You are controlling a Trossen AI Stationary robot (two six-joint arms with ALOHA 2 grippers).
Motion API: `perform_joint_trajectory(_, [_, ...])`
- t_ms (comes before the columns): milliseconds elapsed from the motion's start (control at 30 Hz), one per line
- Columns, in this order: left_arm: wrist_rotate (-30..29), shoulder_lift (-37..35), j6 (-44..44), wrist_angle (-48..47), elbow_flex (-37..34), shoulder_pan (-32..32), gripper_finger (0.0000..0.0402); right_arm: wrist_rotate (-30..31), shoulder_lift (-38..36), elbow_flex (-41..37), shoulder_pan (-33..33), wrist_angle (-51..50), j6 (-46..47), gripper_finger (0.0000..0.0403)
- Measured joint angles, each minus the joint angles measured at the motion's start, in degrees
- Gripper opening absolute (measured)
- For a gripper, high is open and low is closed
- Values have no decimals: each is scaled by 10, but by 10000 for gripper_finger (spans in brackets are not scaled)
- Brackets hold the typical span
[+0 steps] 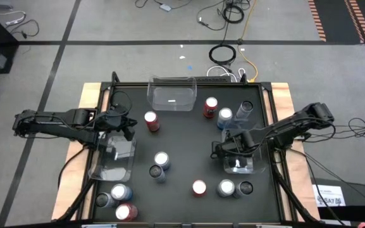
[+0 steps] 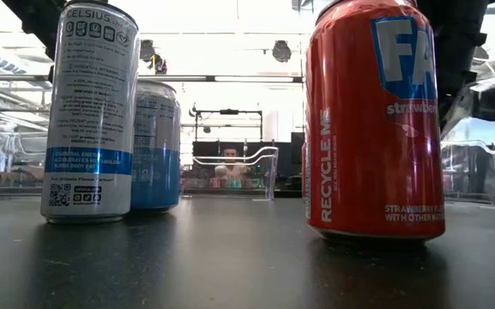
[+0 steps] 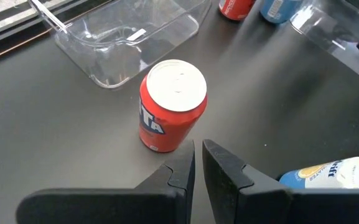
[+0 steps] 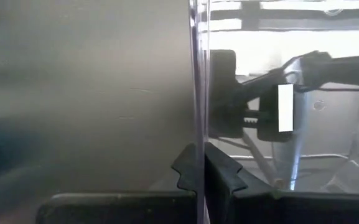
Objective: Sort soda cans
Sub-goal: Adjust the right transparent bin to the middle right of the table
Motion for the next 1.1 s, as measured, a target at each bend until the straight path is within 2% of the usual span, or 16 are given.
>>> perform_joint_trajectory(167, [0,0,0,0,0,0,42,-2,47,56,-3,-11,-22,0])
perform_joint_trajectory(333, [0,0,0,0,0,0,42,-4,93,114,-20,-64,-43,0])
perform_joint_trajectory(600, [0,0,0,0,0,0,42,-4,161,194,-37,-64,-73,0])
perform_joint_trajectory(867, [1,0,0,-1,0,0,42,-16,210,226,-41,-65,-91,0])
perform_joint_trajectory(1100, [12,0,0,0,0,0,42,-17,208,226,-41,-67,-106,19])
